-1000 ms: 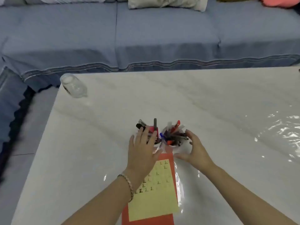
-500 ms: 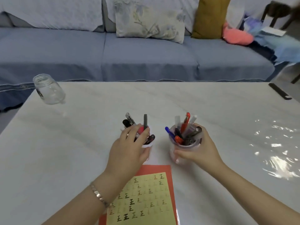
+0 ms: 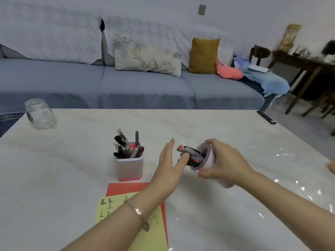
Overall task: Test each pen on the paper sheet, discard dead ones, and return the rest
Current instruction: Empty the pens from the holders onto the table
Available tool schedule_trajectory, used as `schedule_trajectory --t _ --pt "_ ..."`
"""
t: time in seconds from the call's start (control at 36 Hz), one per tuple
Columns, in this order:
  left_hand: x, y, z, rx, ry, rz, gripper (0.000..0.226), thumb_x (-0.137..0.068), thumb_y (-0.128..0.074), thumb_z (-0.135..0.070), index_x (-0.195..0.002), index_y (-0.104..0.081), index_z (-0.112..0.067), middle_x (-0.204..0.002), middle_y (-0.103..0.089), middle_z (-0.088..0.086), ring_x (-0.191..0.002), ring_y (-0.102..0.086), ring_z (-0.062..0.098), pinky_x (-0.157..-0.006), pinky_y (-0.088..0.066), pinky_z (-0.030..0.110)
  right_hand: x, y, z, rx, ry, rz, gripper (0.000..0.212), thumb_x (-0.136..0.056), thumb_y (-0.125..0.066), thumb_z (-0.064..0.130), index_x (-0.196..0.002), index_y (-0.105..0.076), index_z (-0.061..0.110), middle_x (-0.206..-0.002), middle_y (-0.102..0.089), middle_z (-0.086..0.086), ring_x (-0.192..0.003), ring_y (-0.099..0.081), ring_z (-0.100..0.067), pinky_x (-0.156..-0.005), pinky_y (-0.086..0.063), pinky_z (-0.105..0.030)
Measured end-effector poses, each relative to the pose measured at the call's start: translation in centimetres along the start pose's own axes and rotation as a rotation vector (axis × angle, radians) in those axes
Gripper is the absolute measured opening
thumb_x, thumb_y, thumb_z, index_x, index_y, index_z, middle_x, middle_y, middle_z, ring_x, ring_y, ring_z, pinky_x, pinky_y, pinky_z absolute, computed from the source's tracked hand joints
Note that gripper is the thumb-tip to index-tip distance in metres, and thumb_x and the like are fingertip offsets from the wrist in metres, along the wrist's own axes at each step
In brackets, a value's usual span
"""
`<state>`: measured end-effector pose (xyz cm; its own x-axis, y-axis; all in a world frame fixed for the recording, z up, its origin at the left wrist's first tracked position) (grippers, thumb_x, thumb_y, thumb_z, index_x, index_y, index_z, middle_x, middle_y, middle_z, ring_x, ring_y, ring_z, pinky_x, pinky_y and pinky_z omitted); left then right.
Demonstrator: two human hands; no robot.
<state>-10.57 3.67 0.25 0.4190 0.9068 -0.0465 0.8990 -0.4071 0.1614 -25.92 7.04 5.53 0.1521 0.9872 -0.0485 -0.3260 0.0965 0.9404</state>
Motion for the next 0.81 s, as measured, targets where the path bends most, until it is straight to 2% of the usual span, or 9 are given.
schedule_trajectory --t 0.08,0.25,0.33,0.39,0.47,0.56,0.69,0.75,0.81 --pt "-1.5 -1.8 1.8 0.041 0.104 0.019 0.063 -0.098 -0.042 -0.033 -0.147 -0.004 -0.028 -0.155 -0.002 -0.005 -0.142 -0.003 0.008 -0.108 -0.012 0.021 -1.3 -0.8 -0.2 0.222 0.103 0.012 0.067 -0.050 -0.067 0.054 -0.110 -0.044 0.035 -0.096 -0.056 0.014 -0.092 -0.052 -0.015 -0.079 -0.037 -0.030" --pt "-3.0 -3.0 5.7 0.120 0.154 -0.003 0.070 -0.094 -0.050 -0.011 -0.147 -0.005 -0.024 -0.147 -0.027 0.004 -0.125 -0.039 0.009 -0.093 -0.029 0.007 -3.1 -3.4 -0.6 0.550 0.339 -0.105 0.043 -0.058 -0.063 0.033 -0.100 -0.057 0.021 -0.082 -0.059 0.001 -0.077 -0.057 -0.027 -0.071 -0.040 -0.035" --pt "-3.1 -3.0 6.8 0.074 0.141 -0.003 0.068 -0.093 -0.051 -0.007 -0.142 -0.011 -0.032 -0.152 -0.017 0.004 -0.136 -0.026 0.009 -0.109 -0.025 0.022 -3.8 -4.6 -0.9 0.614 0.390 -0.127 0.046 -0.045 -0.072 0.029 -0.089 -0.064 0.017 -0.068 -0.059 -0.001 -0.061 -0.058 -0.026 -0.060 -0.045 -0.034" --pt "-3.1 -3.1 7.2 -0.054 0.122 0.027 0.064 -0.095 -0.048 -0.009 -0.145 -0.011 -0.028 -0.154 -0.001 0.000 -0.132 -0.011 -0.003 -0.105 -0.016 0.012 -4.4 -5.4 -1.0 0.679 0.408 -0.079 0.055 -0.036 -0.079 0.030 -0.088 -0.066 0.017 -0.070 -0.061 -0.003 -0.063 -0.060 -0.025 -0.061 -0.047 -0.033" --pt "-3.5 -3.3 8.8 -0.249 0.121 0.069 0.066 -0.097 -0.045 -0.018 -0.148 -0.003 -0.022 -0.154 0.016 -0.002 -0.129 -0.010 -0.004 -0.095 -0.010 0.004 -4.7 -5.9 -0.6 0.761 0.409 0.113 0.062 -0.061 -0.074 0.021 -0.119 -0.051 0.014 -0.106 -0.057 -0.012 -0.100 -0.054 -0.030 -0.088 -0.038 -0.039" --pt "-4.0 -3.3 10.2 -0.475 0.126 0.090 0.073 -0.096 -0.045 -0.034 -0.147 0.007 -0.025 -0.153 0.020 0.003 -0.143 0.000 0.015 -0.112 -0.007 0.022 -5.1 -5.7 -1.6 0.794 0.408 0.134 0.062 -0.076 -0.061 0.011 -0.133 -0.034 0.013 -0.127 -0.043 -0.015 -0.119 -0.040 -0.030 -0.102 -0.023 -0.040" --pt "-4.6 -3.6 11.7 -0.806 0.157 0.117 0.068 -0.096 -0.030 -0.051 -0.145 0.013 -0.033 -0.153 0.025 0.001 -0.140 0.021 0.027 -0.114 0.009 0.039 -5.8 -6.0 -5.2 0.994 0.462 0.038 0.064 -0.018 -0.081 0.017 -0.081 -0.067 0.015 -0.075 -0.062 -0.010 -0.069 -0.059 -0.029 -0.080 -0.041 -0.042" --pt "-4.7 -3.9 12.1 -0.906 0.171 0.127 0.066 -0.097 -0.026 -0.052 -0.146 0.014 -0.032 -0.152 0.026 0.003 -0.139 0.024 0.030 -0.113 0.011 0.040 -5.6 -5.4 -6.1 1.035 0.453 0.039 0.058 -0.021 -0.080 0.015 -0.077 -0.067 0.014 -0.074 -0.062 -0.012 -0.070 -0.059 -0.031 -0.084 -0.033 -0.043" --pt "-4.8 -4.1 12.1 -0.984 0.166 0.137 0.065 -0.097 -0.023 -0.053 -0.146 0.012 -0.031 -0.152 0.026 0.003 -0.138 0.025 0.032 -0.113 0.012 0.041 -5.0 -3.8 -5.9 1.042 0.417 0.059 0.064 -0.038 -0.080 0.015 -0.100 -0.064 0.012 -0.096 -0.061 -0.017 -0.090 -0.058 -0.033 -0.096 -0.026 -0.045"
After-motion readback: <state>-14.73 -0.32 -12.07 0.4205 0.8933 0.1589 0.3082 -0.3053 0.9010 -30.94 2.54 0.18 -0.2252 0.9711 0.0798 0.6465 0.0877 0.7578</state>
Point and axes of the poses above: each hand's wrist, its own x-axis away from the middle knuckle, its own y-axis out of the back of the hand, z = x × y, the point moved 3 cm from there along -x, towards the middle knuckle
